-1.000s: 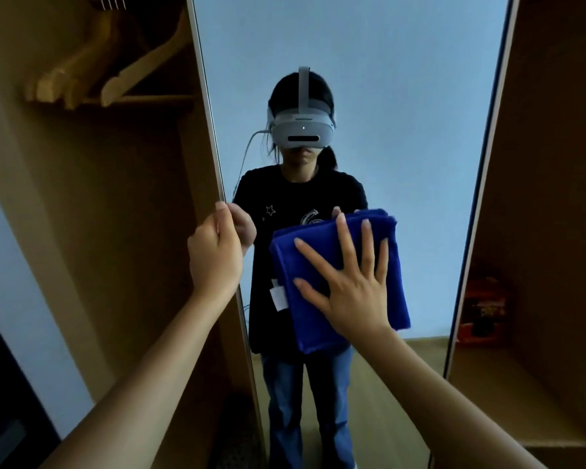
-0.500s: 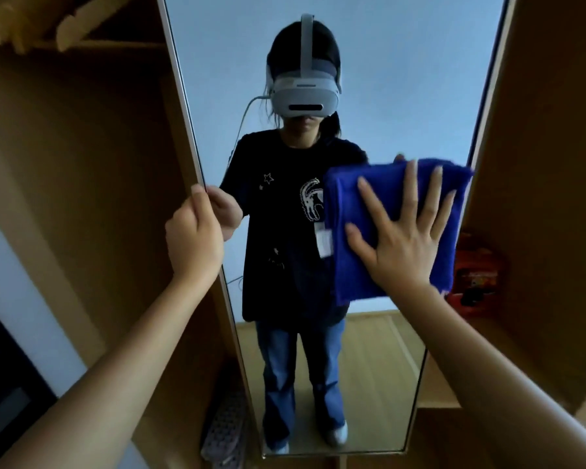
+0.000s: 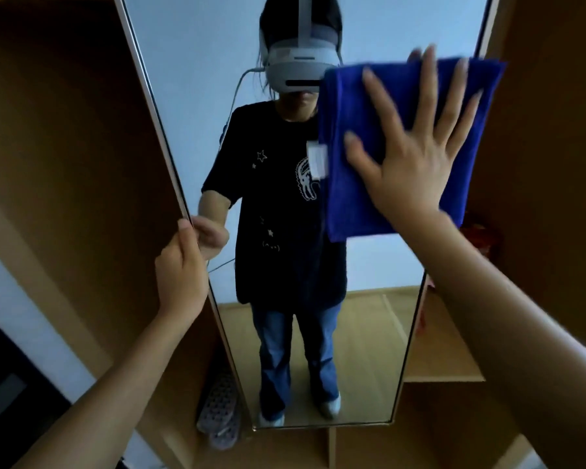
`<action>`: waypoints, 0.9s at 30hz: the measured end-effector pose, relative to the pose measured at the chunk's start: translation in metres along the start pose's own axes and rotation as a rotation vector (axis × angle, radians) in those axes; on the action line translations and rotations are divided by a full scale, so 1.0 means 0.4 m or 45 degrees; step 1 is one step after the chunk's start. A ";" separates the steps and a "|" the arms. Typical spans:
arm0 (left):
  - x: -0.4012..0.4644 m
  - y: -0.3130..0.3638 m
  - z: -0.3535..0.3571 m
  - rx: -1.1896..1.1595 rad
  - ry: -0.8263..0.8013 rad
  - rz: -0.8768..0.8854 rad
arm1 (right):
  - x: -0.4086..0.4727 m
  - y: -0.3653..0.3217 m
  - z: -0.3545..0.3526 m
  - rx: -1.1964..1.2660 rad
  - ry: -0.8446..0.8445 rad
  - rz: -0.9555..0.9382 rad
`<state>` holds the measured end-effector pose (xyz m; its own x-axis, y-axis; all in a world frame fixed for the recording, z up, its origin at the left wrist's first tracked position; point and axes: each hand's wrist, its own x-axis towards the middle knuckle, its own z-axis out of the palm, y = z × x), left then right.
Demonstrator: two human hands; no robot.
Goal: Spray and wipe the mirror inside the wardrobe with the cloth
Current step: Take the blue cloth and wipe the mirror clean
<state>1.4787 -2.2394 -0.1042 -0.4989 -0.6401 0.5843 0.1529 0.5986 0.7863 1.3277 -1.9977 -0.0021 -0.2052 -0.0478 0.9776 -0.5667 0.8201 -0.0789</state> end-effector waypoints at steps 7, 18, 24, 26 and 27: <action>-0.029 -0.028 0.025 0.019 0.129 -0.009 | -0.136 -0.016 0.027 -0.039 -0.012 0.050; -0.039 -0.033 0.048 0.079 0.264 0.041 | -0.459 -0.038 0.037 0.124 -0.386 0.062; -0.047 -0.032 0.041 0.036 0.207 0.031 | -0.284 -0.127 0.006 0.141 -0.358 0.009; -0.049 -0.029 0.036 0.010 0.157 0.034 | -0.189 -0.180 0.016 0.126 -0.265 0.012; -0.049 -0.029 0.033 0.008 0.145 0.037 | -0.154 -0.207 0.024 0.117 -0.217 0.022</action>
<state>1.4753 -2.2275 -0.1274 -0.3941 -0.6727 0.6263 0.1604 0.6206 0.7675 1.3797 -2.0681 -0.0576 -0.3432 -0.1365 0.9293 -0.6307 0.7666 -0.1203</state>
